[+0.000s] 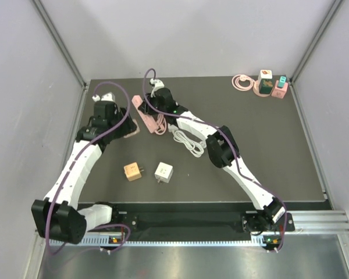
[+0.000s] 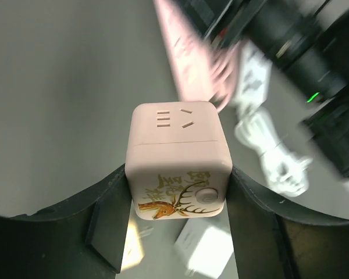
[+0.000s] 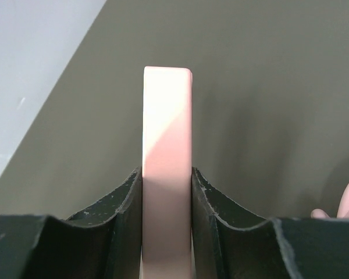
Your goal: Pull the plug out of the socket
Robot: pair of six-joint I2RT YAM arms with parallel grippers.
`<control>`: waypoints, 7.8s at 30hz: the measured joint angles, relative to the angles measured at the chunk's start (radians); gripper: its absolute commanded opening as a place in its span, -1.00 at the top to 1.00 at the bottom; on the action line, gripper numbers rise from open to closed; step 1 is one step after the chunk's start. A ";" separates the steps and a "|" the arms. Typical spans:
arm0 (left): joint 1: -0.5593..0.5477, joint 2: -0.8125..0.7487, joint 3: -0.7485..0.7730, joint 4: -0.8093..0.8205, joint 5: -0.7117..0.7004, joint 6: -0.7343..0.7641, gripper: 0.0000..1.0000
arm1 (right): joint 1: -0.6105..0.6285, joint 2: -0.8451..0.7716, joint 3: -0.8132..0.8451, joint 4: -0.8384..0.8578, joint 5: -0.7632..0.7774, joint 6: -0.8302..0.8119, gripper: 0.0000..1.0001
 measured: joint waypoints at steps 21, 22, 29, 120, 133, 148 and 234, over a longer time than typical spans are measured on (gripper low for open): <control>-0.031 -0.048 -0.135 -0.495 -0.399 -0.189 1.00 | 0.010 0.000 -0.006 -0.020 0.037 -0.044 0.85; -0.031 -0.021 -0.135 -0.497 -0.401 -0.204 1.00 | 0.010 -0.001 -0.009 -0.016 0.037 -0.044 0.85; -0.031 0.191 -0.133 -0.548 -0.487 -0.294 1.00 | 0.011 -0.001 -0.015 -0.023 0.038 -0.051 0.85; -0.212 -0.002 -0.074 0.500 0.566 -0.281 -0.71 | -0.700 -1.526 -1.423 -0.441 0.102 -0.037 -0.99; -0.318 0.600 0.366 0.919 0.588 -0.277 -0.65 | -0.914 -1.342 -1.388 -0.259 0.187 0.037 -0.95; -0.351 1.095 0.551 1.157 0.604 -0.213 -0.55 | -0.983 -0.802 -0.929 -0.044 0.314 0.022 -0.86; -0.686 1.230 0.513 1.289 0.287 0.246 -0.88 | -0.708 -1.173 -1.456 -0.251 0.254 0.243 -0.88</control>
